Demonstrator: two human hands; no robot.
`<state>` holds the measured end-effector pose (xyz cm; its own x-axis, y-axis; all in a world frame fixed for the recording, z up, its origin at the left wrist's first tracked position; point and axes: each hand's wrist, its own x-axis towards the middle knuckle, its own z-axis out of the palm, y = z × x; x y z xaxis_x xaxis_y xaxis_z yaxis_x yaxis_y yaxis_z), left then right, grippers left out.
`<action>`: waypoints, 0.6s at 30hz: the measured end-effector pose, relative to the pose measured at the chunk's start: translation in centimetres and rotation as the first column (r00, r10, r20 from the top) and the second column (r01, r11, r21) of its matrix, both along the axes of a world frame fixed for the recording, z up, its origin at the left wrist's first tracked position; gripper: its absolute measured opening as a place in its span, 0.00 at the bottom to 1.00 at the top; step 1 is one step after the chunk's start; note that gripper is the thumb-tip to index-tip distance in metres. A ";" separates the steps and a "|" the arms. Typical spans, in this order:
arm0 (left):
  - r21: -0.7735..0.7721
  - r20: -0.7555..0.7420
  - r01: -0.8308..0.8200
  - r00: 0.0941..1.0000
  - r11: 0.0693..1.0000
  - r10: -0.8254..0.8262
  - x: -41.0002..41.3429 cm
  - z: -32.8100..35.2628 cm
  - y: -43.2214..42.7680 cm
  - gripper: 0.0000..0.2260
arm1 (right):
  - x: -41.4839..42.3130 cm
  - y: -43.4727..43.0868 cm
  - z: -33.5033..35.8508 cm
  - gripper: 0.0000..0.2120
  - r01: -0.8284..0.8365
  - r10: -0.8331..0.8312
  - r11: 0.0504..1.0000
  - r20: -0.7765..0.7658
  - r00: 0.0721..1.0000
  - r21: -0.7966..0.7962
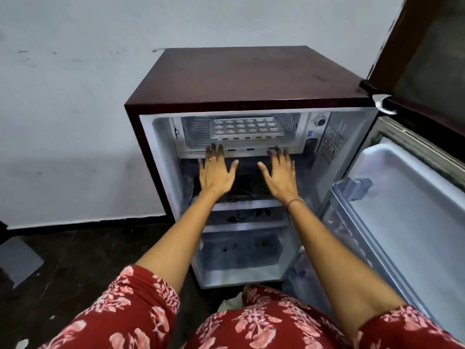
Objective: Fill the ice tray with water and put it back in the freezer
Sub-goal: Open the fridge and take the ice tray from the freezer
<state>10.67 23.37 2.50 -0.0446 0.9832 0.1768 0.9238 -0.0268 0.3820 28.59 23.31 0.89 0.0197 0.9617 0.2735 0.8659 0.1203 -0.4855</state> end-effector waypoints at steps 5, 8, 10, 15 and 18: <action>0.060 0.166 -0.108 0.981 0.992 0.097 0.2 1.7 7.5 0.31 | 1.2 7.5 1.1 0.24 0.072 -0.071 0.989 -0.010 0.997 0.127; 0.055 0.251 -0.175 0.955 0.983 0.156 0.0 1.9 10.6 0.32 | 1.4 10.9 1.5 0.25 0.141 -0.136 0.983 -0.046 0.990 0.121; 0.021 0.278 -0.211 0.940 0.977 0.198 -0.3 1.7 12.3 0.32 | 1.6 12.9 1.6 0.25 0.155 -0.151 0.982 -0.052 0.987 0.107; 0.016 0.276 -0.296 0.920 0.955 0.280 -1.2 0.6 15.7 0.22 | 1.8 16.5 1.1 0.27 0.206 -0.200 0.971 -0.066 0.978 0.123; 0.035 0.354 -0.264 0.905 0.964 0.235 -1.6 -0.2 16.8 0.19 | 1.7 18.3 0.6 0.24 0.252 -0.248 0.965 -0.062 0.967 0.071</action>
